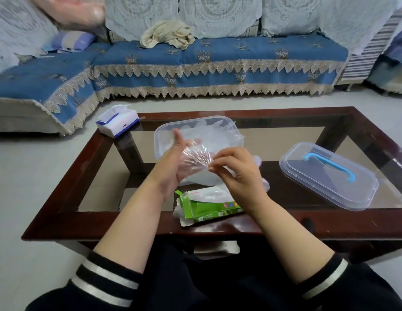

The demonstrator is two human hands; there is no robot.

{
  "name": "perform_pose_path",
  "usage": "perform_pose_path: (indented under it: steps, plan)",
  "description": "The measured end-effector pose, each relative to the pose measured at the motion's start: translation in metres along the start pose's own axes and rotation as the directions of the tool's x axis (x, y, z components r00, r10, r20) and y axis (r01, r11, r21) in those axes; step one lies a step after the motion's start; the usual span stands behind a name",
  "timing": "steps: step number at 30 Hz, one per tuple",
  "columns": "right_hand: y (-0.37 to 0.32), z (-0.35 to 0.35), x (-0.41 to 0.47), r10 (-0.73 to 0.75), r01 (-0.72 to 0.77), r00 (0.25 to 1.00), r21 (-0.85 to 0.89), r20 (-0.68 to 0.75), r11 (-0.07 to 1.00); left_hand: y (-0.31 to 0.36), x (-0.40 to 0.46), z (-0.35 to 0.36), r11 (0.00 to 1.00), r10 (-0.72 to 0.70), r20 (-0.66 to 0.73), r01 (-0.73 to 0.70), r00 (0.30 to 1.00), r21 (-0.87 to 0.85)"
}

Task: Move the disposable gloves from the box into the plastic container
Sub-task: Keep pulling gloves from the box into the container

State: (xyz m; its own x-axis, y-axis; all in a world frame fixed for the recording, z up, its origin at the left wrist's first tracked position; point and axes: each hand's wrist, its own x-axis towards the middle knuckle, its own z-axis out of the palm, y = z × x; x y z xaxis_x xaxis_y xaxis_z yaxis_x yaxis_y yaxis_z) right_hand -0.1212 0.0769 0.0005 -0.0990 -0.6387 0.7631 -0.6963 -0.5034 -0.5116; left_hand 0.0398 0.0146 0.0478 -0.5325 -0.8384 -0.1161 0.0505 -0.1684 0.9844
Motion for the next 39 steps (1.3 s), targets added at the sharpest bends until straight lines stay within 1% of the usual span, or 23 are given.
perform_pose_path:
  steps: [1,3,5,8,10,12,13,14,15,17,19,20,22,24,26,27,28,29,30,32,35,37,39]
  plan:
    - [0.000,0.000,0.000,-0.046,0.046,0.999,-0.052,0.000,0.998,0.005,0.002,0.002,0.993,0.039,0.009,-0.040,0.999,0.109]
    - [0.001,-0.002,0.005,-0.140,0.129,0.989,-0.197,-0.042,0.972,0.014,0.013,0.006,0.957,0.147,0.016,-0.146,0.989,0.252]
    - [0.003,-0.005,0.016,-0.217,0.176,0.973,-0.357,-0.078,0.917,0.021,0.020,0.010,0.919,0.287,0.007,-0.278,0.958,0.278]
    - [0.012,-0.008,0.050,-0.236,0.173,0.971,-0.537,-0.049,0.825,0.036,0.033,0.011,0.887,0.431,-0.116,-0.397,0.895,0.235]
    - [0.020,-0.005,0.077,-0.171,0.164,0.984,-0.596,0.045,0.786,0.042,0.048,0.005,0.888,0.455,-0.229,-0.418,0.861,0.193]
    - [0.025,-0.001,0.094,-0.058,0.156,0.983,-0.627,0.174,0.763,0.038,0.063,-0.002,0.917,0.397,-0.314,-0.358,0.862,0.178]
    - [0.030,0.006,0.104,0.026,0.139,0.969,-0.626,0.246,0.767,0.034,0.073,-0.008,0.930,0.358,-0.339,-0.300,0.870,0.211]
    - [0.035,0.011,0.109,0.122,0.111,0.939,-0.621,0.320,0.776,0.027,0.082,-0.013,0.930,0.318,-0.340,-0.222,0.885,0.294]
    - [0.041,0.018,0.115,0.213,0.081,0.895,-0.613,0.391,0.786,0.020,0.092,-0.019,0.898,0.287,-0.331,-0.132,0.899,0.420]
    - [0.055,0.033,0.123,0.359,0.034,0.774,-0.599,0.523,0.800,0.013,0.106,-0.030,0.750,0.236,-0.308,0.029,0.922,0.661]
    - [0.066,0.047,0.128,0.485,-0.041,0.617,-0.590,0.620,0.806,0.011,0.117,-0.037,0.549,0.203,-0.292,0.139,0.935,0.824]
    - [0.072,0.054,0.128,0.538,-0.084,0.527,-0.590,0.658,0.803,0.008,0.122,-0.039,0.427,0.176,-0.270,0.174,0.947,0.887]
    - [0.079,0.067,0.126,0.591,-0.108,0.377,-0.599,0.714,0.793,0.004,0.123,-0.037,0.215,0.112,-0.208,0.181,0.972,0.960]
    - [0.086,0.081,0.125,0.617,-0.102,0.263,-0.615,0.742,0.782,-0.003,0.127,-0.039,0.042,0.129,-0.089,0.084,0.988,0.996]
    - [0.093,0.091,0.120,0.631,-0.079,0.196,-0.629,0.750,0.773,-0.006,0.126,-0.044,-0.112,0.176,0.045,-0.025,0.983,0.993]
    - [0.095,0.094,0.117,0.639,-0.077,0.164,-0.636,0.752,0.768,-0.006,0.125,-0.046,-0.183,0.157,0.094,-0.065,0.983,0.981]
    - [0.097,0.096,0.115,0.646,-0.079,0.140,-0.642,0.750,0.763,-0.006,0.123,-0.047,-0.249,0.106,0.116,-0.086,0.988,0.965]
    - [0.097,0.098,0.115,0.650,-0.086,0.122,-0.644,0.751,0.760,-0.005,0.122,-0.049,-0.308,0.033,0.101,-0.086,0.994,0.947]
    - [0.090,0.094,0.108,0.655,-0.095,0.107,-0.648,0.748,0.756,-0.009,0.111,-0.050,-0.331,-0.053,0.058,-0.073,0.997,0.941]
    - [0.089,0.088,0.108,0.649,-0.125,0.149,-0.637,0.746,0.761,-0.009,0.108,-0.051,-0.339,-0.163,-0.034,-0.023,0.986,0.940]
    - [0.085,0.071,0.115,0.642,-0.229,0.266,-0.599,0.720,0.767,-0.005,0.108,-0.053,-0.348,-0.208,-0.082,0.004,0.975,0.937]
    - [0.080,0.059,0.123,0.634,-0.317,0.374,-0.550,0.676,0.773,0.000,0.113,-0.055,-0.343,-0.201,-0.054,-0.019,0.978,0.939]
    - [0.075,0.048,0.131,0.621,-0.382,0.505,-0.491,0.599,0.783,0.004,0.115,-0.057,-0.330,-0.184,-0.027,-0.036,0.983,0.943]
